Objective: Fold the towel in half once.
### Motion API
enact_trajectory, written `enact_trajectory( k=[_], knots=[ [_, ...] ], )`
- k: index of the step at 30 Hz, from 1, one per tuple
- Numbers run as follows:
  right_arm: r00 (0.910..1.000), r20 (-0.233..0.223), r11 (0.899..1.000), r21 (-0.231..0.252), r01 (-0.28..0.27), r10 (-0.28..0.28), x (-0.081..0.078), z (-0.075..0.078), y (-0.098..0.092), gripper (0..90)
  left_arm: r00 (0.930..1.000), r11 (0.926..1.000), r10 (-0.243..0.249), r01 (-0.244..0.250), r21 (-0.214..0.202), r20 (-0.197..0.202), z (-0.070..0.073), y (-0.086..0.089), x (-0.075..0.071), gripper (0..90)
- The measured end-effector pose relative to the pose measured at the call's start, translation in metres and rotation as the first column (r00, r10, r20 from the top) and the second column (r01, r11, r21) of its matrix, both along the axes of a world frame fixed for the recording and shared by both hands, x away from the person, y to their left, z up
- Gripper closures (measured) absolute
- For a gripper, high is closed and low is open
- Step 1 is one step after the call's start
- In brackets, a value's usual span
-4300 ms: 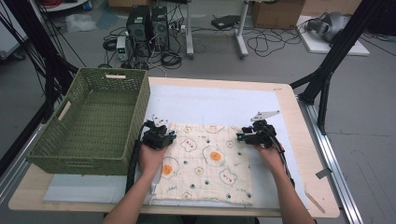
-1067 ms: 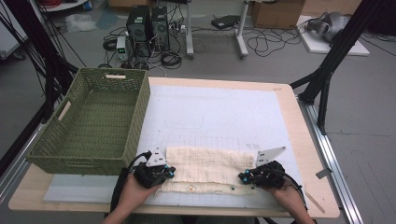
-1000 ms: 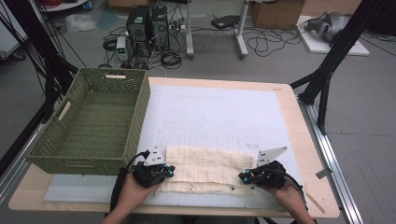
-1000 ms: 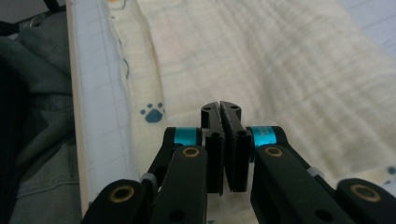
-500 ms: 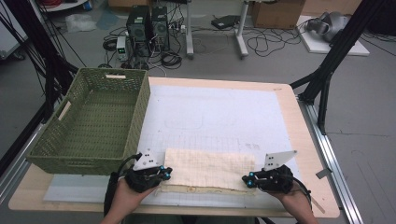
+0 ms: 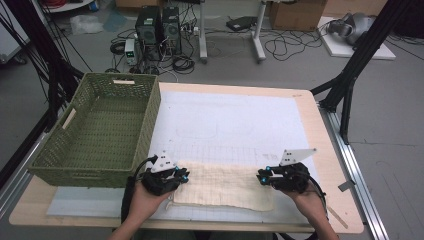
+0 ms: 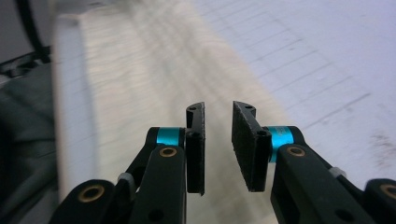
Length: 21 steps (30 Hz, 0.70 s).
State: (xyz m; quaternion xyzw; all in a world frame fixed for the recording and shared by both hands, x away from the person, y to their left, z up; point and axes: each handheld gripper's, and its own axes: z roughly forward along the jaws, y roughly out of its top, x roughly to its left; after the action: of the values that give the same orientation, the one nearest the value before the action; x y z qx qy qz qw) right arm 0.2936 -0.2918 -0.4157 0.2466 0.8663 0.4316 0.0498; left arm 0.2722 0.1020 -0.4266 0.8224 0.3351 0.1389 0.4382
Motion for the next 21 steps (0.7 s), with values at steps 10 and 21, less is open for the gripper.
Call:
enact_trajectory(
  k=[10, 21],
  knots=[
    [0.9962, -0.073, 0.995, -0.088, 0.039, -0.046, 0.019, -0.025, 0.002, 80.2, 0.9954, 0.9923, 0.09, -0.087, 0.087, -0.031, -0.018, -0.004, 0.016, 81.7],
    [0.996, -0.059, 0.995, -0.072, 0.062, -0.066, 0.012, -0.026, -0.009, 73.8, 0.9977, 0.993, 0.066, -0.067, 0.098, 0.014, -0.02, -0.002, 0.013, 80.6]
  ],
)
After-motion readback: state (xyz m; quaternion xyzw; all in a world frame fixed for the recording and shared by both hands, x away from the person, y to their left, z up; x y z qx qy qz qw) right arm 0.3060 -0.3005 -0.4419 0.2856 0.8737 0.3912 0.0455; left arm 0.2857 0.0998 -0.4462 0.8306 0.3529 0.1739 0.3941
